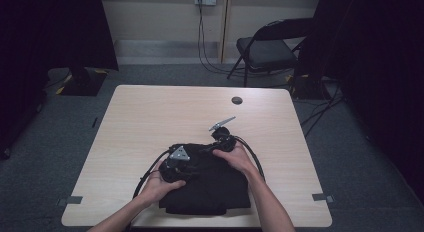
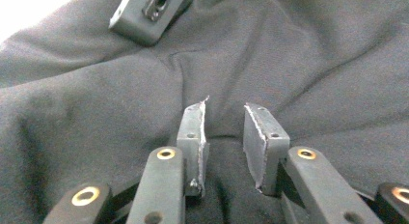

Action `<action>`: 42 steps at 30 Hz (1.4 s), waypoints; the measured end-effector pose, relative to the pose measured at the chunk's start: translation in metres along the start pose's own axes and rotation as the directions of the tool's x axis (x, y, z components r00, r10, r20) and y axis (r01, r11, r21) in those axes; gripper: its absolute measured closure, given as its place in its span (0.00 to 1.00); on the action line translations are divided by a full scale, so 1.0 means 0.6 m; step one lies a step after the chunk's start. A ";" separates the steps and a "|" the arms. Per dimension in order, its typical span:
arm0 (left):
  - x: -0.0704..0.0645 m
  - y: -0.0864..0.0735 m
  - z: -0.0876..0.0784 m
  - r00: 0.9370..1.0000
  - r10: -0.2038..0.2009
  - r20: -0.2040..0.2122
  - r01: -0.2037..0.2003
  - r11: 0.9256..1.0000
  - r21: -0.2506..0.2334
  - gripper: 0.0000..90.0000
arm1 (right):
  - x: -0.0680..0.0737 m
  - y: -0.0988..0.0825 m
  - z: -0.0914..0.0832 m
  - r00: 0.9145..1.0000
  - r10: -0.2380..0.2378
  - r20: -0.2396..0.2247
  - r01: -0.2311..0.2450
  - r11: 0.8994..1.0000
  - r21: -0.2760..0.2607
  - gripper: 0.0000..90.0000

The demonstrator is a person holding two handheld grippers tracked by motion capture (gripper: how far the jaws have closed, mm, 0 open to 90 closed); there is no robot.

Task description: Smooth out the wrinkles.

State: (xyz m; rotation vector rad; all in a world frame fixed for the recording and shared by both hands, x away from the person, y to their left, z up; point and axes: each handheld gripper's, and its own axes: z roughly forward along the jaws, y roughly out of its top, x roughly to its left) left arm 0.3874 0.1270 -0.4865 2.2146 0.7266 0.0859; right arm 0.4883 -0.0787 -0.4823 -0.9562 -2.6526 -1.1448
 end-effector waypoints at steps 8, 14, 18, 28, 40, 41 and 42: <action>-0.001 -0.001 0.000 1.000 0.009 -0.001 -0.009 1.000 -0.003 0.78 | 0.017 0.004 -0.013 0.999 -0.048 -0.010 0.047 0.999 -0.014 0.81; -0.003 -0.002 0.000 1.000 0.013 -0.013 -0.013 1.000 -0.005 0.78 | 0.043 0.005 -0.034 0.994 -0.104 -0.044 0.102 0.993 -0.058 0.83; -0.003 -0.003 0.000 1.000 0.014 -0.015 -0.014 1.000 -0.010 0.78 | 0.071 0.002 -0.046 0.982 -0.162 -0.097 0.157 0.986 -0.063 0.83; -0.005 -0.006 0.000 1.000 0.015 -0.022 -0.015 1.000 -0.024 0.79 | 0.089 -0.030 -0.044 0.970 -0.186 -0.157 0.176 0.981 -0.075 0.83; -0.013 0.009 -0.030 0.999 0.038 -0.039 -0.039 0.998 -0.040 0.62 | 0.069 -0.026 -0.051 0.988 -0.134 -0.082 0.125 0.986 -0.109 0.84; -0.017 0.012 -0.039 1.000 0.020 -0.014 -0.021 0.998 -0.061 0.61 | 0.067 -0.026 -0.052 0.988 -0.130 -0.079 0.121 0.987 -0.110 0.84; -0.021 0.013 -0.045 1.000 0.017 0.002 -0.017 0.997 -0.077 0.60 | 0.063 -0.026 -0.054 0.990 -0.123 -0.071 0.115 0.987 -0.115 0.84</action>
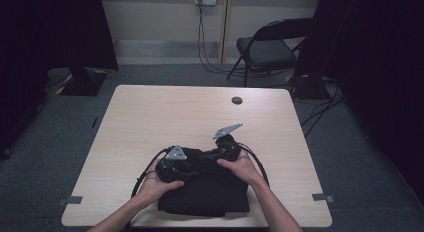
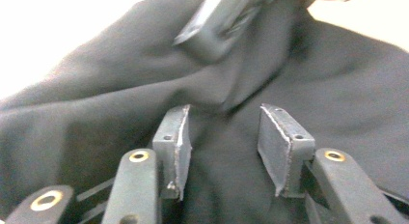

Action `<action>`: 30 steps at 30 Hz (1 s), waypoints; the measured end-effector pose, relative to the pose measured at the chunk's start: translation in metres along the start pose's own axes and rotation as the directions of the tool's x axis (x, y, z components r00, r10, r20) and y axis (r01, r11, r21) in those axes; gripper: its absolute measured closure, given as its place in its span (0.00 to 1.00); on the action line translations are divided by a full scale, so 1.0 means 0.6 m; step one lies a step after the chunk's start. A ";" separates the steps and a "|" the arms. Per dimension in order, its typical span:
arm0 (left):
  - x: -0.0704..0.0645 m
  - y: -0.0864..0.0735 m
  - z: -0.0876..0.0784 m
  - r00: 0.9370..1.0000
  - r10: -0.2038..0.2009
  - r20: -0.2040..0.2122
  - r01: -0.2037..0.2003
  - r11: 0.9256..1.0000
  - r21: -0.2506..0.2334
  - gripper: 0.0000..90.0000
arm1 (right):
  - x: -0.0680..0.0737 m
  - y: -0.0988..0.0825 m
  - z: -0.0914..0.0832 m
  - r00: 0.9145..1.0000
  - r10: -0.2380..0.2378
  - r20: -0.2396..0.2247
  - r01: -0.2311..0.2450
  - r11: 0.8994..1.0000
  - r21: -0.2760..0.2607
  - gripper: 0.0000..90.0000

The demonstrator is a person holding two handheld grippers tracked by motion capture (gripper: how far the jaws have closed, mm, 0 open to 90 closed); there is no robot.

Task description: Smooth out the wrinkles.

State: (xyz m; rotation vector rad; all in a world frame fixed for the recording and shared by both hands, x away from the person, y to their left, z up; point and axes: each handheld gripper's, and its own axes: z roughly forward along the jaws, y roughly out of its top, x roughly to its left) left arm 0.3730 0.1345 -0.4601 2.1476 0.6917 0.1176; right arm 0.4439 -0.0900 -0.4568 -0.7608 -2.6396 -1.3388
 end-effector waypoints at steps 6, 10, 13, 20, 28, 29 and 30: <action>-0.052 0.006 -0.036 0.991 0.079 0.110 -0.075 0.996 -0.041 0.61 | -0.008 -0.001 -0.010 0.999 0.010 0.041 -0.010 1.000 -0.002 0.84; -0.084 -0.006 -0.017 0.974 0.109 0.200 -0.118 0.992 0.035 0.62 | -0.023 -0.002 -0.014 0.997 0.039 0.066 -0.038 0.999 -0.019 0.84; -0.090 -0.013 0.011 0.975 0.113 0.192 -0.131 0.988 0.082 0.60 | -0.035 0.003 -0.017 0.993 0.051 0.102 -0.050 0.999 -0.014 0.84; -0.069 -0.005 0.041 0.987 0.152 0.055 -0.155 0.985 0.070 0.62 | -0.043 0.029 -0.032 0.988 0.060 0.144 -0.050 0.996 -0.074 0.85; -0.046 -0.008 0.051 0.986 0.165 -0.039 -0.164 0.986 0.030 0.63 | 0.017 0.045 -0.053 0.996 -0.027 0.086 0.036 0.995 -0.097 0.85; -0.045 -0.009 0.051 0.985 0.166 -0.039 -0.165 0.986 0.029 0.63 | 0.025 0.045 -0.055 0.996 -0.037 0.079 0.045 0.994 -0.096 0.85; -0.045 -0.010 0.051 0.986 0.164 -0.041 -0.163 0.986 0.026 0.63 | 0.039 0.044 -0.056 0.996 -0.052 0.066 0.058 0.994 -0.092 0.85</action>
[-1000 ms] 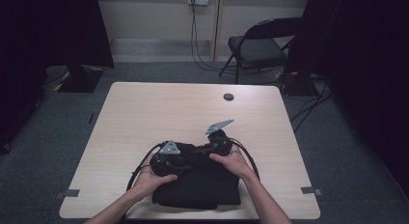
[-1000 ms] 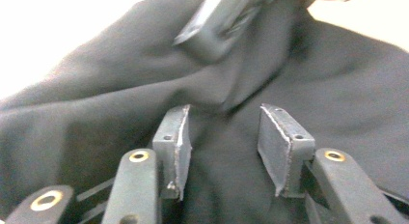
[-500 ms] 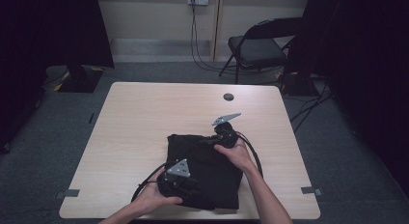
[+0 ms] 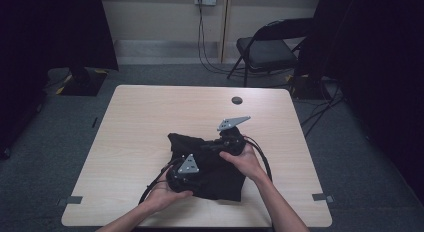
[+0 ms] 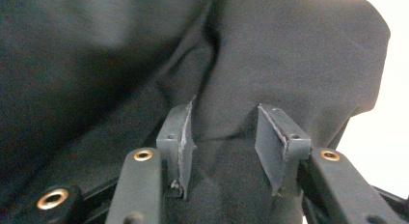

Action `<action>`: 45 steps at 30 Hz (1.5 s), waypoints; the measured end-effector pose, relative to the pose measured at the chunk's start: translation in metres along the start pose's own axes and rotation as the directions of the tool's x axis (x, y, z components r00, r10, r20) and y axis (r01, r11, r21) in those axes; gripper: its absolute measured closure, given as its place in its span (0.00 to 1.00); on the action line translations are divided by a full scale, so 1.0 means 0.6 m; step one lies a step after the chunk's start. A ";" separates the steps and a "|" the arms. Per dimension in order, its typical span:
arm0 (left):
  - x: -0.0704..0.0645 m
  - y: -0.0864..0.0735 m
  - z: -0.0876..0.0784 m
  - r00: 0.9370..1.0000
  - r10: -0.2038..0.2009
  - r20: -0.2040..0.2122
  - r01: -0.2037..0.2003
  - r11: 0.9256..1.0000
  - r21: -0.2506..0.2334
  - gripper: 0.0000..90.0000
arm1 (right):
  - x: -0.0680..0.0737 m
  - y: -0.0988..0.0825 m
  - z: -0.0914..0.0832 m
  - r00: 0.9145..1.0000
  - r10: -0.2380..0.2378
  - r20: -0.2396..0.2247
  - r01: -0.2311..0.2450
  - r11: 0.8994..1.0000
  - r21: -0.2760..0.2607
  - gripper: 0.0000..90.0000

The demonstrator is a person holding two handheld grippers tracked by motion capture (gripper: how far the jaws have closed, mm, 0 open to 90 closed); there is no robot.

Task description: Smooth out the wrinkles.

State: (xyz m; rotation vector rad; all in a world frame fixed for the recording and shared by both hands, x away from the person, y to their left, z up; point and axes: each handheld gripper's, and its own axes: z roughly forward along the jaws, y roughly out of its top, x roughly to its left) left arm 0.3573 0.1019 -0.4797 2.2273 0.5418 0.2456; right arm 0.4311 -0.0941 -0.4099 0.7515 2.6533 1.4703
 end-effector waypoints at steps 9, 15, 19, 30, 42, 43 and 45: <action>-0.001 -0.003 0.000 1.000 0.014 -0.013 -0.014 1.000 -0.008 0.66 | 0.046 -0.056 -0.013 0.994 0.085 -0.067 -0.084 0.996 0.023 0.84; -0.004 -0.004 0.001 0.999 0.027 -0.027 -0.028 1.000 -0.010 0.66 | 0.053 -0.095 -0.011 0.983 0.155 -0.102 -0.153 0.988 0.021 0.75; -0.003 -0.005 -0.001 0.999 0.021 -0.025 -0.021 1.000 -0.015 0.66 | 0.067 -0.099 -0.018 0.982 0.167 -0.083 -0.166 0.986 0.019 0.61; 0.004 -0.009 -0.004 1.000 -0.017 -0.001 0.017 0.999 -0.028 0.66 | 0.090 -0.134 -0.048 0.988 0.150 -0.036 -0.149 0.989 0.024 0.56; -0.007 -0.018 -0.087 0.996 -0.070 0.063 0.072 0.997 -0.019 0.59 | 0.093 -0.160 -0.015 0.994 0.105 0.040 -0.109 0.990 0.093 0.72; -0.008 -0.019 -0.098 0.995 -0.077 0.068 0.080 0.996 -0.036 0.60 | 0.092 -0.159 -0.014 0.994 0.097 0.048 -0.101 0.991 0.093 0.72; -0.010 -0.019 -0.117 0.992 -0.088 0.087 0.093 0.994 -0.061 0.62 | 0.089 -0.157 -0.011 0.994 0.091 0.059 -0.096 0.991 0.089 0.73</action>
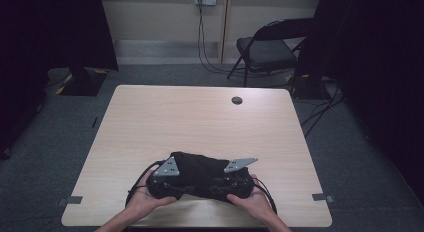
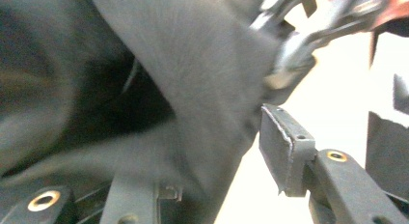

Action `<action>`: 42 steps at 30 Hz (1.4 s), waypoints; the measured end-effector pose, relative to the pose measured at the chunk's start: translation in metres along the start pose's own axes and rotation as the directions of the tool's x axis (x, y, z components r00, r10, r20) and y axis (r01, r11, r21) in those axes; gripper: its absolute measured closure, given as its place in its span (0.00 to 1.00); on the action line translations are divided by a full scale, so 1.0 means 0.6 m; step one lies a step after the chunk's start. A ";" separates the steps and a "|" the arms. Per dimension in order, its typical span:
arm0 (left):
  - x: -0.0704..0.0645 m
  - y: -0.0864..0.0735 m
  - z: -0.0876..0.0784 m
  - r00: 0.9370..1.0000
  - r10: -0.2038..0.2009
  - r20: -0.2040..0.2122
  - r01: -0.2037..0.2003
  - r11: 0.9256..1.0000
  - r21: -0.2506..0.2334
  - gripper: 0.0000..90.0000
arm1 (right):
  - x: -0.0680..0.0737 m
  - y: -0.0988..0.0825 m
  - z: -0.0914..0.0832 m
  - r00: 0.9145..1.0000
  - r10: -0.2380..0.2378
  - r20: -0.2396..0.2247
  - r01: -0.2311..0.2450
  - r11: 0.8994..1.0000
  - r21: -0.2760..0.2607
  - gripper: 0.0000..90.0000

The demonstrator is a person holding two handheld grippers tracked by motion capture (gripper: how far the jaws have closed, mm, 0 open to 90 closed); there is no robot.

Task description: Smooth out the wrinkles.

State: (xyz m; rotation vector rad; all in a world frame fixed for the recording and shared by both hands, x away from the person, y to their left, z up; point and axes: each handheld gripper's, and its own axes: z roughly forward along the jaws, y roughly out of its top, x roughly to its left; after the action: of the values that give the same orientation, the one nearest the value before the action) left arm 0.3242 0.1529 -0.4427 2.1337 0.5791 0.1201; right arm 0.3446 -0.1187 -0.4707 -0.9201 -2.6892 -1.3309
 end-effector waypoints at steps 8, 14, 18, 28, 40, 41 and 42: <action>-0.020 0.021 -0.009 0.998 0.023 0.058 -0.020 0.998 -0.058 0.68 | -0.014 0.016 0.014 0.998 -0.021 0.065 0.022 1.000 -0.016 0.72; -0.012 0.074 -0.007 0.998 0.045 0.038 -0.040 0.993 -0.113 0.66 | -0.014 0.010 0.016 0.999 -0.023 0.043 0.024 0.999 -0.022 0.71; 0.035 0.113 0.011 0.999 0.015 -0.048 -0.019 0.995 -0.095 0.65 | -0.008 0.009 0.018 0.998 -0.044 0.055 0.045 0.999 -0.014 0.70; 0.117 0.035 0.033 0.992 -0.070 -0.106 0.075 0.996 0.050 0.59 | 0.009 0.018 0.005 0.986 -0.137 0.095 0.137 0.991 0.001 0.58; 0.111 0.027 0.031 0.998 -0.020 -0.066 0.024 0.998 0.064 0.52 | -0.023 0.072 -0.016 0.987 0.000 0.163 0.009 0.998 -0.059 0.61; 0.114 0.023 0.028 0.997 -0.026 -0.069 0.031 0.998 0.062 0.50 | -0.025 0.065 -0.017 0.985 0.006 0.170 0.002 0.999 -0.048 0.55; 0.115 0.021 0.027 0.997 -0.028 -0.067 0.032 0.998 0.060 0.47 | -0.029 0.054 -0.020 0.984 0.021 0.174 -0.014 0.999 -0.039 0.50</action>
State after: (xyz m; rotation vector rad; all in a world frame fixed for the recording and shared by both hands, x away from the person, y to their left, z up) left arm 0.3947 0.1655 -0.4511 2.1861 0.6612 0.1589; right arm 0.3723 -0.1211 -0.4440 -1.1121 -2.7833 -1.3620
